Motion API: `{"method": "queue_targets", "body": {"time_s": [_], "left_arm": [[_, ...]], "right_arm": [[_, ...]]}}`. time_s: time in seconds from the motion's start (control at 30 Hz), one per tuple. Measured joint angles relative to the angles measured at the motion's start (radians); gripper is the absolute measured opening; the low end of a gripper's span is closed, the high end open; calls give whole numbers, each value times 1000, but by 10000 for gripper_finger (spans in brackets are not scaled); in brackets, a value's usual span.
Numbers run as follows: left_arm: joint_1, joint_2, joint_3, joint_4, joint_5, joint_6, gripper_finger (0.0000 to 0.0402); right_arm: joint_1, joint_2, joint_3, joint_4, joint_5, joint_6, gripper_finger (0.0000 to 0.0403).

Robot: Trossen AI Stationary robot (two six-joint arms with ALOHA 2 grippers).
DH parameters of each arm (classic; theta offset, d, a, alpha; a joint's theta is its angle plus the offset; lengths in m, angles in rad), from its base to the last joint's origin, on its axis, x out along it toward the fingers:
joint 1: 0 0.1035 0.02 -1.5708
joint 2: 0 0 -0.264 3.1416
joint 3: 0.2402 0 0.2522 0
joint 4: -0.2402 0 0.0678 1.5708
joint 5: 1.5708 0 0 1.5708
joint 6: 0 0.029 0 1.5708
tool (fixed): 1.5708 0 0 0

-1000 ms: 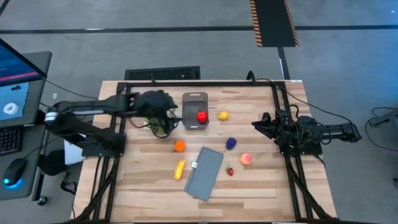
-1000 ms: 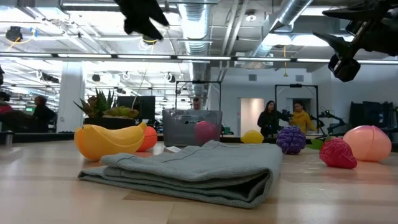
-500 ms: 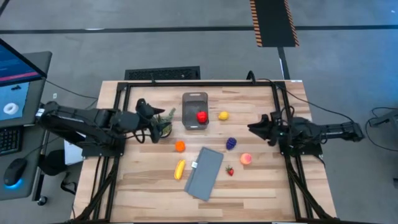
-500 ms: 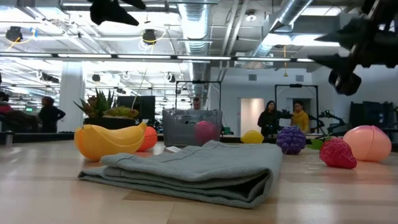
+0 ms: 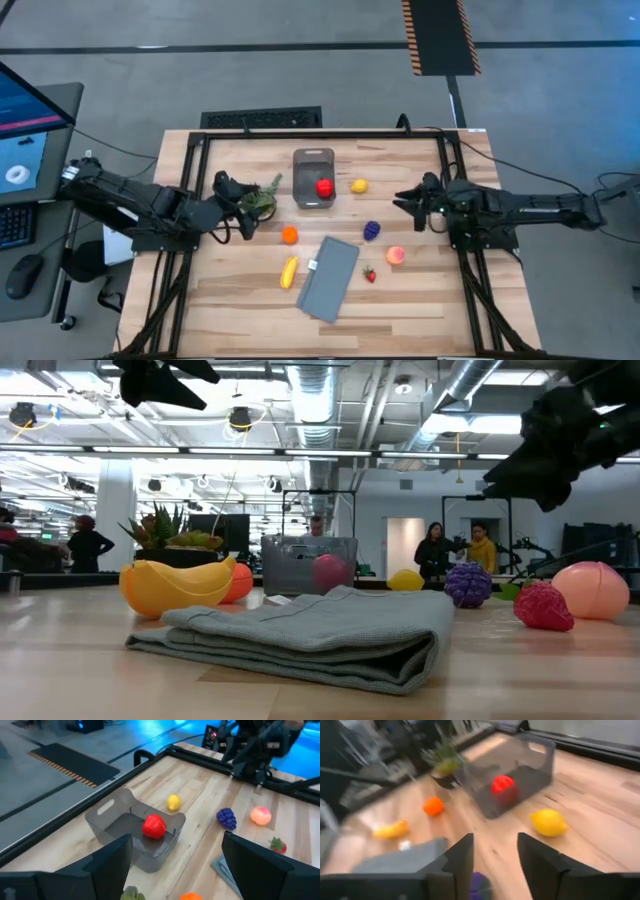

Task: Pick and placing Produce into tupperware
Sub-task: Put the yellow lemon into the black bin

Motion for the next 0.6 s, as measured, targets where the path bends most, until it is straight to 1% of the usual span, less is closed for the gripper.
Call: {"method": "queue_targets", "body": {"time_s": [0.2,0.3,0.47,0.6], "left_arm": [[-64,0,0,-80,-80,-95,295],[-104,0,0,-129,-120,-166,295],[-178,1,0,-171,-206,-254,295],[-233,1,0,-215,-258,-322,295]], "right_arm": [[-82,156,81,-23,-14,-79,245],[-115,253,135,-35,-59,-157,266],[-190,433,246,-81,-118,-285,271],[-269,561,338,-85,-198,-386,271]]}}
